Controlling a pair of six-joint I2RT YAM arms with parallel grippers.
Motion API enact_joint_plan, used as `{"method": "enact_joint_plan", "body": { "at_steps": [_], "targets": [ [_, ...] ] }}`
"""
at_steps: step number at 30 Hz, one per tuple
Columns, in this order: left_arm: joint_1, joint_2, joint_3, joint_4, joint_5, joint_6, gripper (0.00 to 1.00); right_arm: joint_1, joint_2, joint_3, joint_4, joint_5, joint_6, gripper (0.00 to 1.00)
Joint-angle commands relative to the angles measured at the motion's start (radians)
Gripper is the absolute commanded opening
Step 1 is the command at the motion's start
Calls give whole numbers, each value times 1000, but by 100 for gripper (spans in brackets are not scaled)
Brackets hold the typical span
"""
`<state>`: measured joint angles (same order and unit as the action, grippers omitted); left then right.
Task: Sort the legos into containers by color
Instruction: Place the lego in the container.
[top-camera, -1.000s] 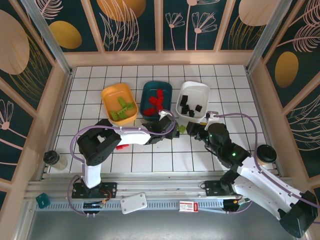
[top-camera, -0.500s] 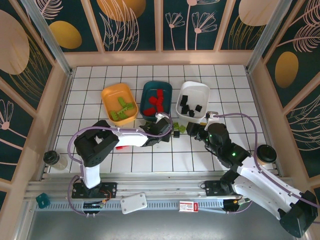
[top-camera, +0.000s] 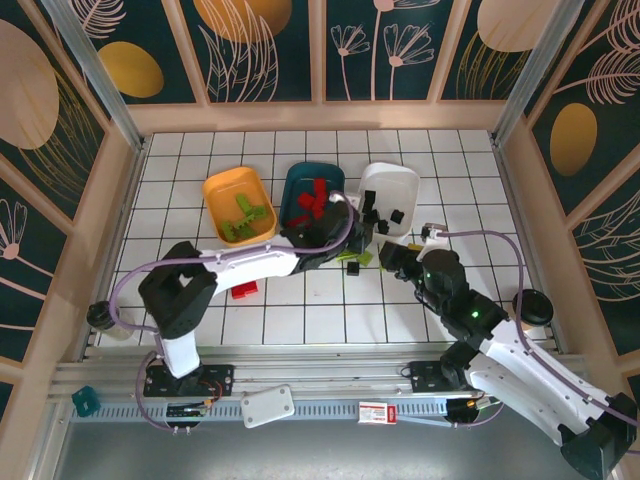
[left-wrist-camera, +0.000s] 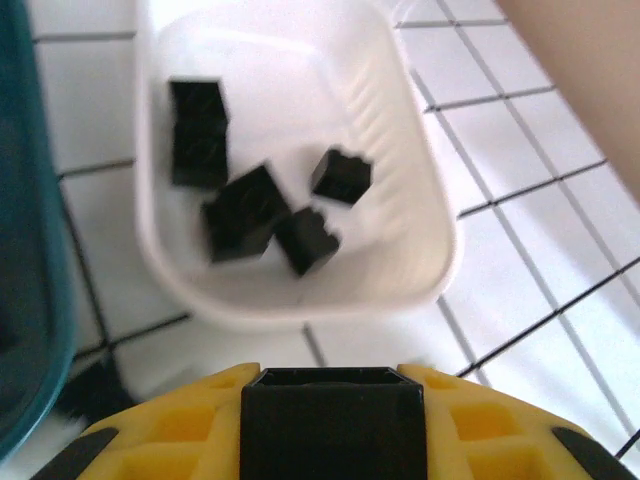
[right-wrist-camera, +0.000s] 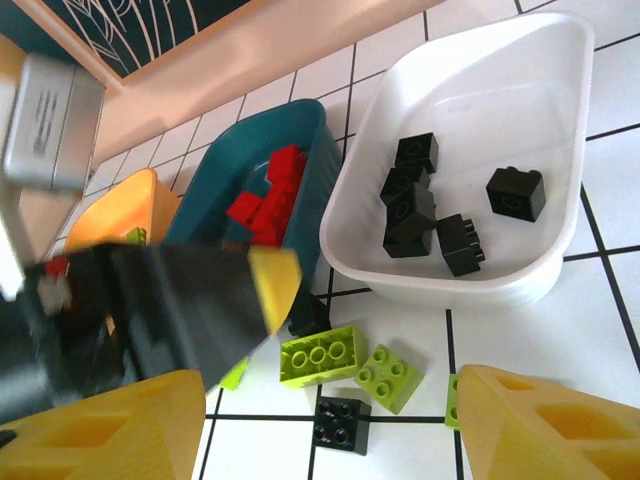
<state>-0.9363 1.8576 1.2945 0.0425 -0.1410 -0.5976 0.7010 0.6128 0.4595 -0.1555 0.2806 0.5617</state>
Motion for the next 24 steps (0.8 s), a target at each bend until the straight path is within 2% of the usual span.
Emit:
{"method": "enact_joint_plan", "body": {
  "at_steps": [1,4,7,13,18,24],
  "targets": [
    [53,118,103,-10,60,17,24,-7,-13,3,-35,33,27,68],
    [81,213,204,-2,102,10,25,-6,-14,-10,-38,8,30,68],
    [85,287,302,1,137,7,30,-6,-9,-30,-31,-24,33,68],
    [103,342,423,-7,166,-21,57,5,50,-85,17,-110,54,72],
    [108,254,392,22,165,-24,74,80,146,-109,91,-77,71,72],
    [109,-6,126,149,154,-36,87,152,350,-88,199,-42,80,72]
  ]
}}
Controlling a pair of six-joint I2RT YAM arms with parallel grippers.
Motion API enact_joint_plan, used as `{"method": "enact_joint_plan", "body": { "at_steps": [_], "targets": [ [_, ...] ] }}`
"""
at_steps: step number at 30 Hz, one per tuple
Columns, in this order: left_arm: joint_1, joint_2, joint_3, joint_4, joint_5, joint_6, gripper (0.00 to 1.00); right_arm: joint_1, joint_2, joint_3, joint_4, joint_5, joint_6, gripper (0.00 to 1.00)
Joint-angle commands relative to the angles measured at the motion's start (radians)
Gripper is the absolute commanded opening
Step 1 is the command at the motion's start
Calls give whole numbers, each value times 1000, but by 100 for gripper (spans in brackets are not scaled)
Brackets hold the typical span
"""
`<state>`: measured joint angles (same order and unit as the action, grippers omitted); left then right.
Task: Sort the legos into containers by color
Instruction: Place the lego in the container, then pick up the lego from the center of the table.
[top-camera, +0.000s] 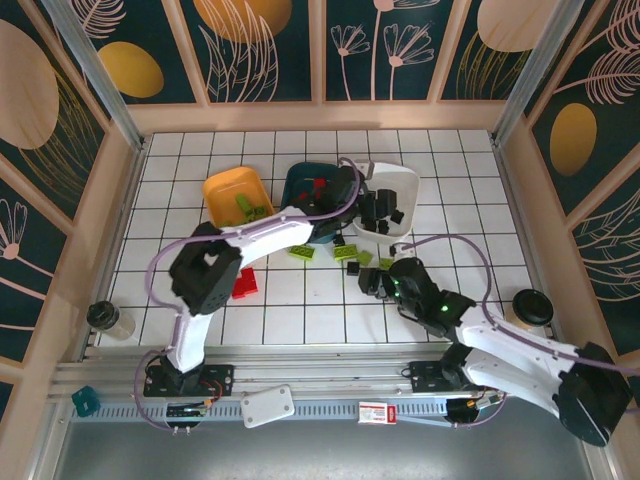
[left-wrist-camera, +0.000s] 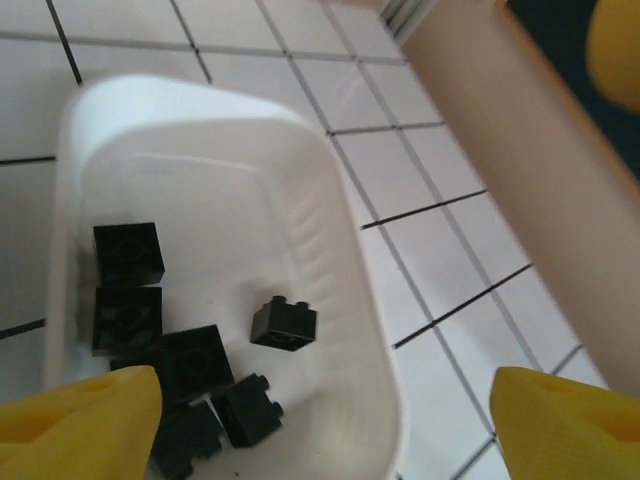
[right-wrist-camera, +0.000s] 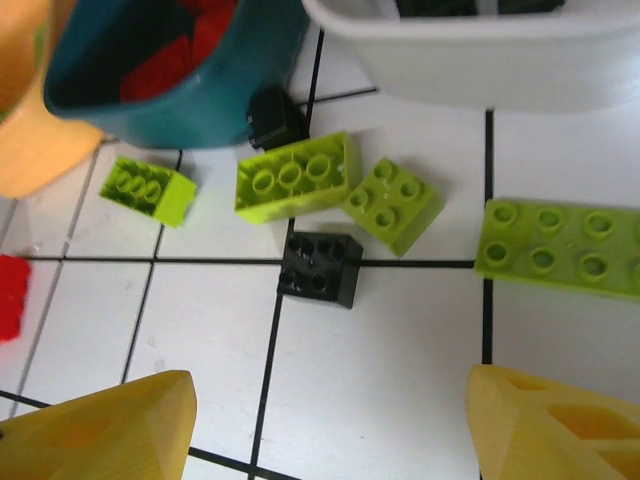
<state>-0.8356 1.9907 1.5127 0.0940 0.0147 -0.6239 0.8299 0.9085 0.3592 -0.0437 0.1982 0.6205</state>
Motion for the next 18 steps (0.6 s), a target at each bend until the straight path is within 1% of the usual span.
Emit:
{"method": "enact_joint_plan", "body": {
  "at_steps": [1,4,5,11,14,18],
  "targets": [
    [9,-193,-154,118,-9,-13,89,28,87,19,102,44,22,72],
    [8,-350,-341,173,-36,-32,97,34,173,44,131,55,28,72],
    [8,-399,-409,193,-44,-40,98,35,201,54,134,64,34,71],
    [7,-647,-762,263,-114,-94,99,44,328,95,184,66,48,70],
    [8,-754,-885,263,-156,-117,98,43,390,118,197,74,50,69],
    [8,-865,-993,238,-188,-143,98,42,479,159,196,87,57,67]
  ]
}}
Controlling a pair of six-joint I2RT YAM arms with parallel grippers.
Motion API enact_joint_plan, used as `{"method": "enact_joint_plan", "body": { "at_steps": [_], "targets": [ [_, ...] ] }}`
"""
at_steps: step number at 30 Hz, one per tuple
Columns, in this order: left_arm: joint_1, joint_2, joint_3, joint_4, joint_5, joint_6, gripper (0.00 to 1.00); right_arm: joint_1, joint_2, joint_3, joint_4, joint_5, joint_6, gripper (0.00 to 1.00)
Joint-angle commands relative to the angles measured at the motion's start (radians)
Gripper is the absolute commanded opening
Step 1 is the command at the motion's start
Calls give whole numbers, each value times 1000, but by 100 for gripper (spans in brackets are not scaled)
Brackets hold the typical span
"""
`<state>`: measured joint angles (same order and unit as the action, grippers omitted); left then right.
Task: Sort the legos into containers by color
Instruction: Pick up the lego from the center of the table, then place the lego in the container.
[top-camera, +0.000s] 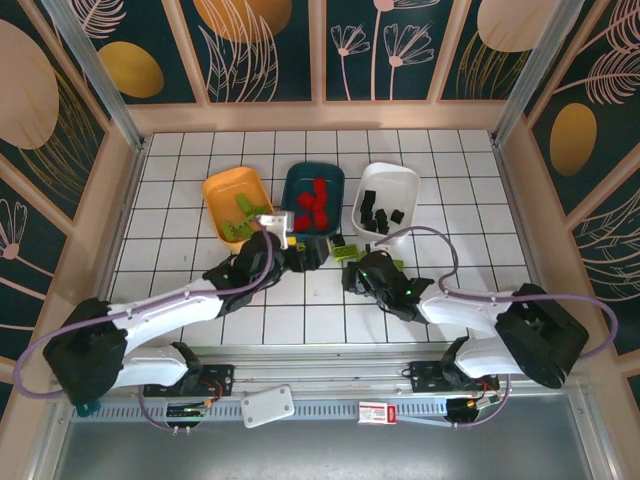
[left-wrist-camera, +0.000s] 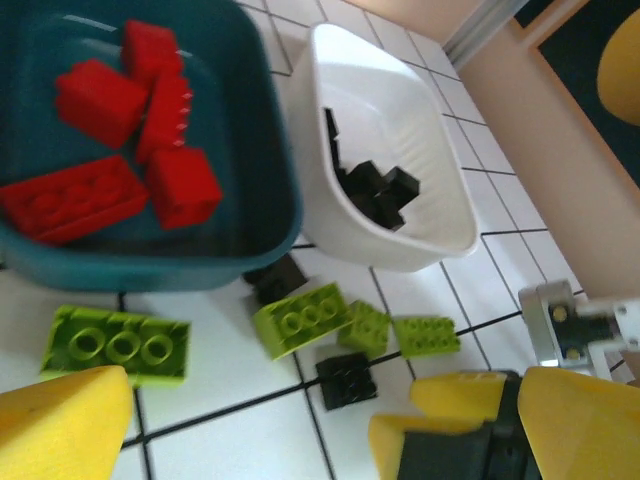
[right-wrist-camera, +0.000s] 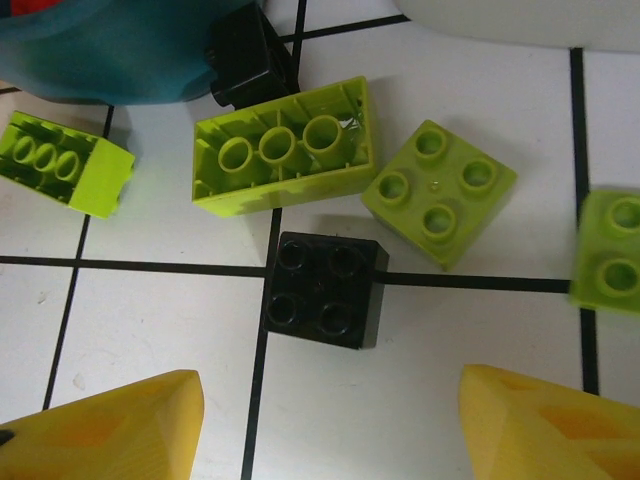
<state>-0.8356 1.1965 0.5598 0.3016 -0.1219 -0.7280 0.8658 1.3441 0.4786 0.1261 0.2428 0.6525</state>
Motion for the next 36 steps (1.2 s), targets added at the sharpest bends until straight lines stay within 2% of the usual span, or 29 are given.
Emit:
{"method": "enact_joint_plan", "body": {
  "at_steps": [1,9,12,15,21,26,30,36],
  "targets": [
    [7,-98,-67,26,-58,-47,99,6,66,51,26,46,26,66],
    [7,-295,-217,-27,-115,-88,98,4,195,115,44,73,16,59],
    [7,-358,-260,-46,-133,-105,98,2,222,126,38,77,12,51],
    [8,-405,-288,-64,-145,-116,98,2,209,109,54,58,1,38],
    [8,-457,-307,-116,-176,-115,99,29,27,49,48,-27,-49,23],
    [7,-485,-320,-134,-195,-115,99,32,-194,60,-43,-34,-79,21],
    [9,-488,-319,-144,-203,-118,99,-106,-244,134,-85,-84,-130,20],
    [8,-491,-318,-165,-213,-129,98,-351,-47,286,-54,-184,-200,19]
  ]
}}
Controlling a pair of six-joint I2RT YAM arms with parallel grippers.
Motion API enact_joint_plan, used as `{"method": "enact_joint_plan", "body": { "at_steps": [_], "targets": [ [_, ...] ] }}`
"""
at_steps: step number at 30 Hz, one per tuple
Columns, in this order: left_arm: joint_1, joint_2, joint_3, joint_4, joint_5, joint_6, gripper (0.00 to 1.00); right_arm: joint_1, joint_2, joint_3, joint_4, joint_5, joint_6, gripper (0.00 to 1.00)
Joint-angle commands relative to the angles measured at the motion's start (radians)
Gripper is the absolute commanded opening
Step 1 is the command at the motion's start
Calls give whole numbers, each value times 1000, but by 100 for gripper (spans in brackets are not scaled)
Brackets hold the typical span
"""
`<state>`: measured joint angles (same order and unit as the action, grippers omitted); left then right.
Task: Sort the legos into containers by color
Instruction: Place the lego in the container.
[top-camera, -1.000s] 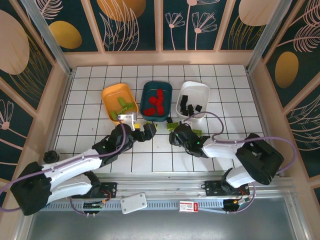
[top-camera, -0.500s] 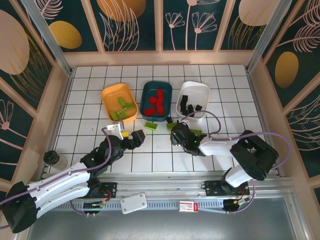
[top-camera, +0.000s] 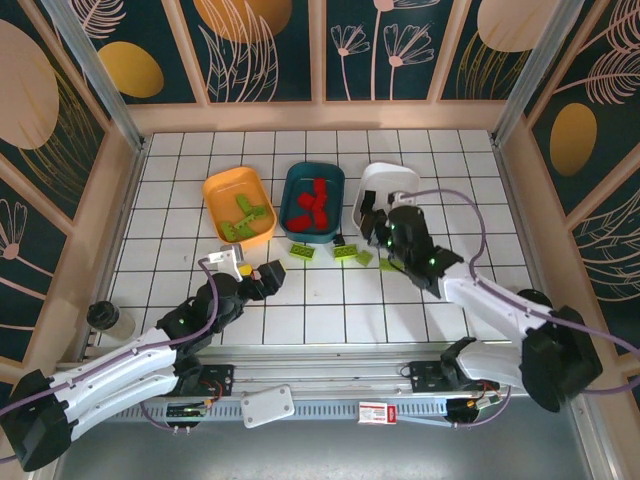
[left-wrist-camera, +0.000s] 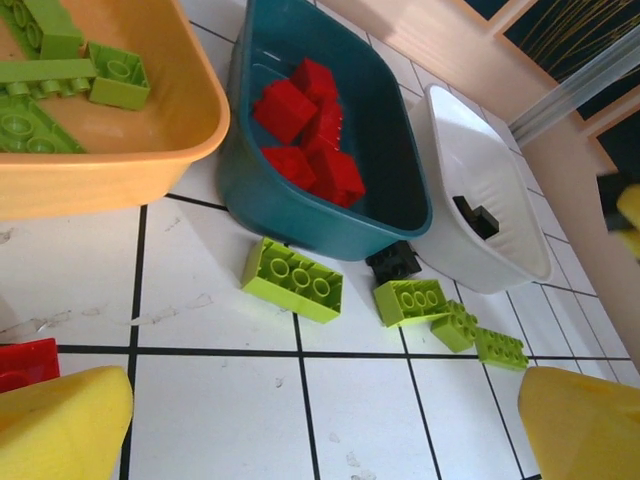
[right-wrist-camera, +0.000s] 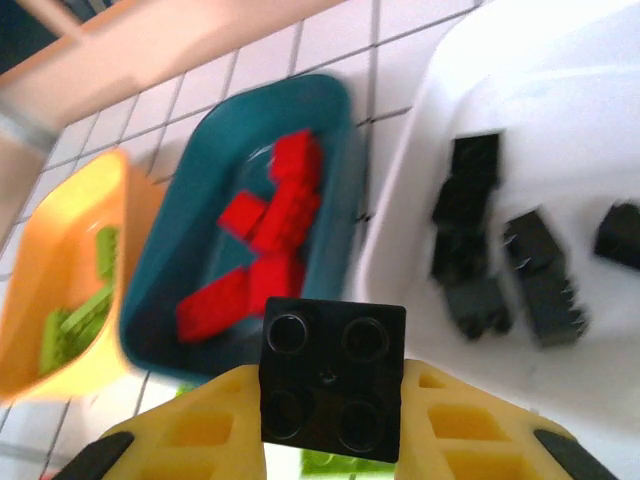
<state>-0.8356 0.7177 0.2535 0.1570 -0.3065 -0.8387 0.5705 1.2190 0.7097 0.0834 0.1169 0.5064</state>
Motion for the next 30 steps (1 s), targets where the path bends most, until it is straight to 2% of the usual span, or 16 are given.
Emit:
{"method": "enact_joint_plan", "body": {
  "at_steps": [1,6,7,9,10,13,19,25,30],
  "targets": [
    [7,-16,-15,-20,-30,-23,99,-82,128,80,-4,-70,-59,20],
    [7,-23,-33,-17,-23,-45,99,-147,309,193,7,-94,-79,23],
    [7,-24,-34,-17,-23,-47,98,-153,332,212,2,-93,-81,28],
    [8,-24,-36,-17,-23,-49,98,-161,368,250,-10,-87,-84,50],
    [8,-24,-35,-17,-23,-48,99,-163,375,260,-15,-82,-87,56],
    [7,-23,-34,-14,-25,-47,98,-162,355,267,-25,-76,-91,64],
    [8,-21,-35,-11,-31,-47,98,-111,165,133,-46,-59,-73,65],
    [7,-18,-36,-6,-38,-39,98,6,-128,-128,-102,25,8,64],
    [7,-11,-36,1,-39,-37,99,18,-290,-298,-142,70,88,52]
  ]
}}
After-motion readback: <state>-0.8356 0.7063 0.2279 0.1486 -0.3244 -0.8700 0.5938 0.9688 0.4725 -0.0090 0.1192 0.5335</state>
